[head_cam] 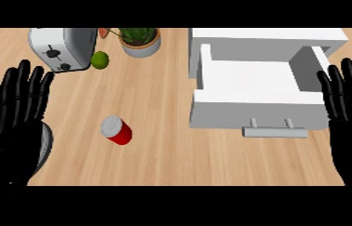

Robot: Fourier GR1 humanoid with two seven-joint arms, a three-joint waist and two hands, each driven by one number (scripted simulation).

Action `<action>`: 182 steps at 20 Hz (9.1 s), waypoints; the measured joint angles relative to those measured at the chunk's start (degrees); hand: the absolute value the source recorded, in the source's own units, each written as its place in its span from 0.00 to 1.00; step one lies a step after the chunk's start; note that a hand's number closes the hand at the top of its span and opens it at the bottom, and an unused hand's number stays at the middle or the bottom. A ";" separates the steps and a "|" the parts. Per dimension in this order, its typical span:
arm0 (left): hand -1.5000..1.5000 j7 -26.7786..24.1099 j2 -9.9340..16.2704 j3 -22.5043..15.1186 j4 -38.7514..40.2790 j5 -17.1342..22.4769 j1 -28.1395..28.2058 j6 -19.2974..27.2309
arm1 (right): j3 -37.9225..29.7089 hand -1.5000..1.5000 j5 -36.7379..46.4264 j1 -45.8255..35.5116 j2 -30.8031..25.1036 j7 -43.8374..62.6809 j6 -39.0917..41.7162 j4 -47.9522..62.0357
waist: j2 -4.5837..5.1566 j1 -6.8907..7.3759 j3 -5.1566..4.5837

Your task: Pick up the can, place it into the drawer and close the drawer

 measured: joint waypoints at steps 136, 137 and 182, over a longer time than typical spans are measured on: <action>1.00 1.93 -5.11 -4.49 63.16 11.48 -49.07 15.28 | -16.68 0.00 -3.61 5.62 1.68 17.54 5.19 -9.94 | 0.65 -1.05 1.03; 1.00 3.54 -5.20 -5.22 62.75 11.64 -50.69 16.68 | -16.86 0.00 -3.56 5.21 1.50 17.43 5.11 -9.55 | 0.68 -1.13 1.03; 0.00 4.51 -5.52 -19.25 101.44 29.05 -91.94 37.72 | -13.96 0.00 -0.14 -4.48 -3.77 18.77 5.61 -6.54 | 2.48 -6.81 1.22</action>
